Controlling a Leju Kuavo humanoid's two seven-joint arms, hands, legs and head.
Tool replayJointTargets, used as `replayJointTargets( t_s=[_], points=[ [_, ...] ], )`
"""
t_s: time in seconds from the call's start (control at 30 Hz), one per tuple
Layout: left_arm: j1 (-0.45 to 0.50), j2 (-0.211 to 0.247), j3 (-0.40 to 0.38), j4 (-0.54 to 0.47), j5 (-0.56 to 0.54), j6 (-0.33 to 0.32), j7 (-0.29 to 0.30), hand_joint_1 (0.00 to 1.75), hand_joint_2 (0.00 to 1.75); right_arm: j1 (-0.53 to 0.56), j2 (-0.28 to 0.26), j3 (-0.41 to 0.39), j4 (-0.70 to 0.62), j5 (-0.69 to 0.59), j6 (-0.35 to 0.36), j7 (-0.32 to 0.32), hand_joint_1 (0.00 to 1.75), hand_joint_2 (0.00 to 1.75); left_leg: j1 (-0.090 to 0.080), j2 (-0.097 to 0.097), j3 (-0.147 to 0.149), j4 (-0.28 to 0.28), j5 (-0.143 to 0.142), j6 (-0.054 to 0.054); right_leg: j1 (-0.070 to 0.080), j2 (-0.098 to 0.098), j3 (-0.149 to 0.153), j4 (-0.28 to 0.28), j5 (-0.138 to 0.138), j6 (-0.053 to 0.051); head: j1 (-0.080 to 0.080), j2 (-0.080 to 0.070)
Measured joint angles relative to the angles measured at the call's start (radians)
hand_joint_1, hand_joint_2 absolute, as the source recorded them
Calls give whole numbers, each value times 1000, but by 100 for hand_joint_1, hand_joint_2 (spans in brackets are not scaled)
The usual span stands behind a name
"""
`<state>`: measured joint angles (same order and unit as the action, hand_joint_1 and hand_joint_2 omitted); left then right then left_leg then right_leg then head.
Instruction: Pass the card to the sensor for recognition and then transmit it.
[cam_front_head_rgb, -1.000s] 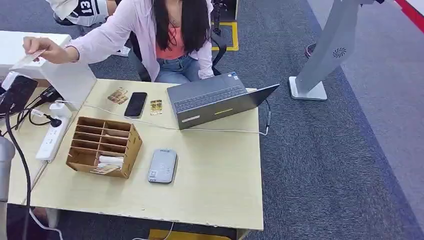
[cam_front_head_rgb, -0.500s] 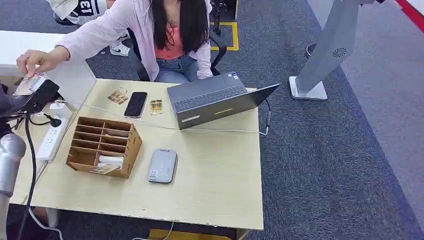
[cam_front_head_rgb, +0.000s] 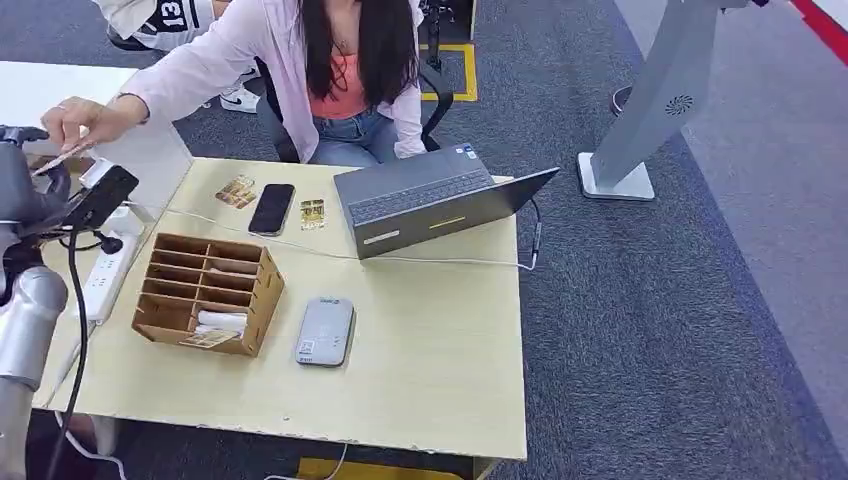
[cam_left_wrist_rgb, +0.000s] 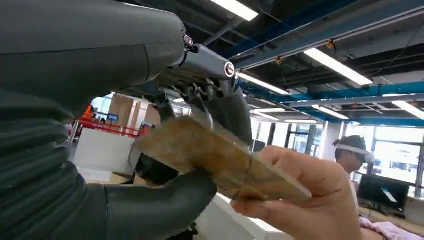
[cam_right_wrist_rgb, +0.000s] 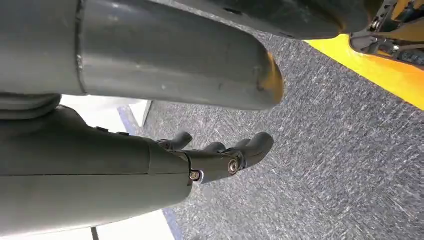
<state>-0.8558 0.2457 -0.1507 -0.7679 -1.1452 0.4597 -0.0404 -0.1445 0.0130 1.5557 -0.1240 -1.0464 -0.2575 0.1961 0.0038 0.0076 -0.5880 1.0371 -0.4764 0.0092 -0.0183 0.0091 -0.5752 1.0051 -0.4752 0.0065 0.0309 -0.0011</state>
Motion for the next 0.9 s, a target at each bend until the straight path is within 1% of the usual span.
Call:
replayJointTargets(
  t_s=[0.47,0.63,0.77,0.9],
  points=[
    [18,-21,0,7,15,0,-18,175,175,0,0,3,0,-2,0,-4,0,0,0,0,0,0,0,0,0,0,0,0,0,0,0,0],
    [56,-32,-5,-7,35,-5,-37,175,175,0,0,3,0,-10,-1,-8,0,0,0,0,0,0,0,0,0,0,0,0,0,0,0,0],
    [115,-58,-29,-59,40,-3,-53,175,175,0,0,3,0,-21,-8,-10,0,0,0,-1,0,0,0,0,0,-1,0,0,0,0,0,0],
    [174,-103,-73,-127,32,0,-51,175,175,0,0,3,0,-27,-15,-10,0,0,-1,-1,-1,0,0,1,-1,-1,0,-1,0,0,0,0]
  ],
)
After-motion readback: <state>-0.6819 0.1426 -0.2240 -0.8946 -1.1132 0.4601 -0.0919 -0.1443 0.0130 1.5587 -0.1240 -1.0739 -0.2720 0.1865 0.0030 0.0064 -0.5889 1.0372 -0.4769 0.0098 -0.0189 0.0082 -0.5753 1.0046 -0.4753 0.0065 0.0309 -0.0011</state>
